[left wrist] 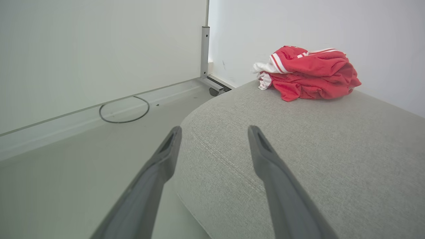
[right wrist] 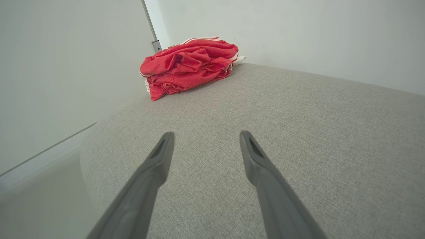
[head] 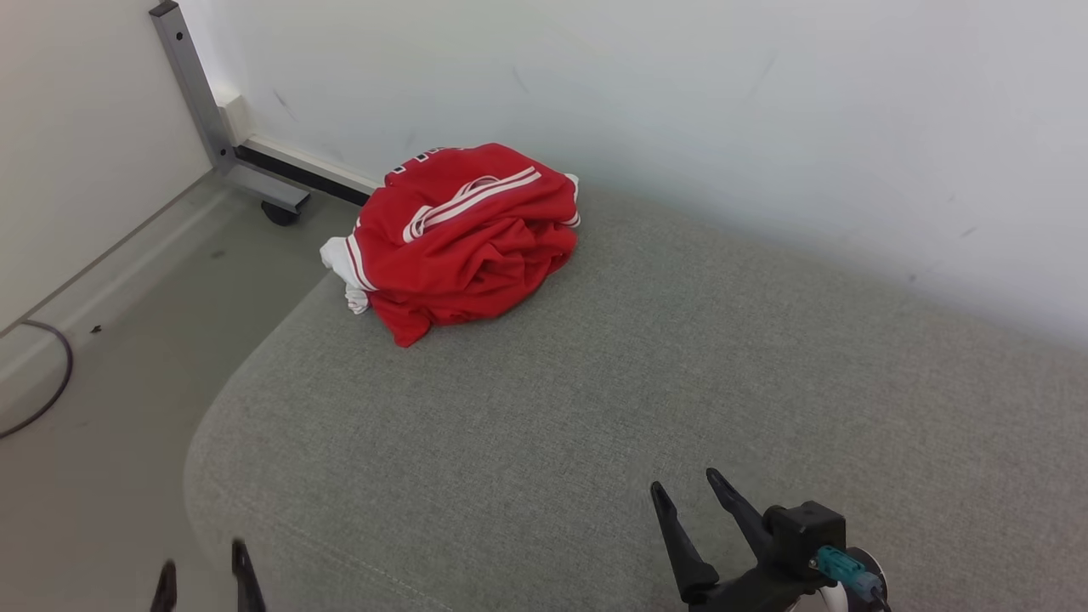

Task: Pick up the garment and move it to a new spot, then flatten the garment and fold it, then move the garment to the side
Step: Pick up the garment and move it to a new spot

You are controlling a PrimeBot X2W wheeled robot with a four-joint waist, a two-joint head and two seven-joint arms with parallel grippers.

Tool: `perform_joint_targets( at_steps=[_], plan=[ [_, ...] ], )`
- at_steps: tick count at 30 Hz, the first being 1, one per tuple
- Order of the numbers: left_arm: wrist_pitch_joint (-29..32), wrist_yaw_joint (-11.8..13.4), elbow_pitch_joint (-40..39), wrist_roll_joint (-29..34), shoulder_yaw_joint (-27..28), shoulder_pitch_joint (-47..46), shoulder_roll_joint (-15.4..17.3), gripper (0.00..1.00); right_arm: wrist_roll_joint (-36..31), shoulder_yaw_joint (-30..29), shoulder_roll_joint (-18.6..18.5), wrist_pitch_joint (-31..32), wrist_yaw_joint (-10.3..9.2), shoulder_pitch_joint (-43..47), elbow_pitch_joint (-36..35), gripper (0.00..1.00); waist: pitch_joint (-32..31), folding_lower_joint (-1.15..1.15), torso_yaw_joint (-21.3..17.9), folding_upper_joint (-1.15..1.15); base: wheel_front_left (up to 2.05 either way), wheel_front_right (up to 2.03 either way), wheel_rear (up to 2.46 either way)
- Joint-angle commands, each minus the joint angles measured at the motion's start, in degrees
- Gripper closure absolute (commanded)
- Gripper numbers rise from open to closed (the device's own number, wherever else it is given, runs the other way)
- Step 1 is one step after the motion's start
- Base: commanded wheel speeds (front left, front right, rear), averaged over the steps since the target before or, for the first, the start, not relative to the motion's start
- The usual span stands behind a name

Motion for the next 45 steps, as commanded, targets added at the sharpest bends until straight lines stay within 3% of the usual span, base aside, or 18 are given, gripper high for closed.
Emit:
perform_joint_targets(
  at_steps=[1, 7, 14, 21, 26, 32, 40, 42, 43, 45],
  plan=[
    [0.62, -0.45, 0.36, -0.41, 0.02, -2.04, 0.53, 0.0, -0.3, 0.01, 0.09, 0.27, -0.12, 0.49, -0.31, 0.0, 0.19, 0.0, 0.1, -0.01, 0.0, 0.0, 0.0],
    [10.21, -2.8, 6.39, -3.02, -1.33, -15.27, 1.8, 0.0, -1.94, -1.01, 0.07, 2.37, -0.12, 1.81, -3.18, 0.0, 2.14, 0.0, 0.08, -0.01, 0.0, 0.0, 0.0],
    [19.02, -7.8, 18.06, -6.85, -3.11, -34.84, 2.23, 0.0, -6.63, -4.13, 0.06, 7.72, -0.12, 5.54, -12.42, 0.0, 8.12, 0.0, -1.22, -0.01, 0.0, 0.0, 0.0],
    [22.29, -11.04, 29.06, -12.47, -0.34, -48.47, 3.79, 0.0, -9.36, -3.82, -1.63, 14.99, -0.12, 8.33, -25.17, 0.0, 14.84, 0.0, -8.32, -0.01, 0.0, 0.0, 0.0],
    [22.73, -12.78, 33.81, -13.19, -0.98, -55.01, 5.61, 0.0, -9.86, -4.2, -3.37, 19.35, -0.12, 10.04, -34.12, 0.0, 19.63, 0.0, -12.21, -0.01, 0.0, 0.0, 0.0],
    [23.49, -13.31, 38.76, -13.59, -1.63, -60.95, 7.27, 0.0, -9.78, -5.33, -4.58, 22.09, -0.12, 12.11, -41.28, 0.0, 24.94, 0.0, -14.12, -0.01, 0.0, 0.0, 0.0],
    [25.08, -12.29, 46.0, -14.3, -1.23, -65.21, 8.87, 0.0, -8.78, -3.68, -3.9, 21.49, -0.12, 11.27, -42.46, 0.0, 26.95, 0.0, -16.31, -0.01, 0.0, 0.0, 0.0],
    [25.56, -11.8, 47.45, -14.16, -1.43, -65.71, 9.08, 0.21, -8.89, -3.34, -3.61, 21.08, -0.12, 11.0, -42.01, 0.0, 26.96, 0.0, -16.96, -0.01, 0.0, 0.0, 0.0],
    [25.56, -11.8, 47.45, -14.16, -1.43, -65.71, 9.08, 0.21, -8.89, -3.34, -3.61, 21.08, -0.12, 11.0, -42.01, 0.0, 26.96, 0.0, -16.96, -0.01, 0.0, 0.0, 0.0],
    [25.96, -11.41, 48.71, -13.76, -1.88, -66.07, 9.62, 0.82, -8.57, -3.22, -3.41, 20.72, -0.12, 10.62, -41.36, 0.0, 26.82, 0.0, -17.5, -0.01, 0.0, 0.0, 0.0]
  ],
)
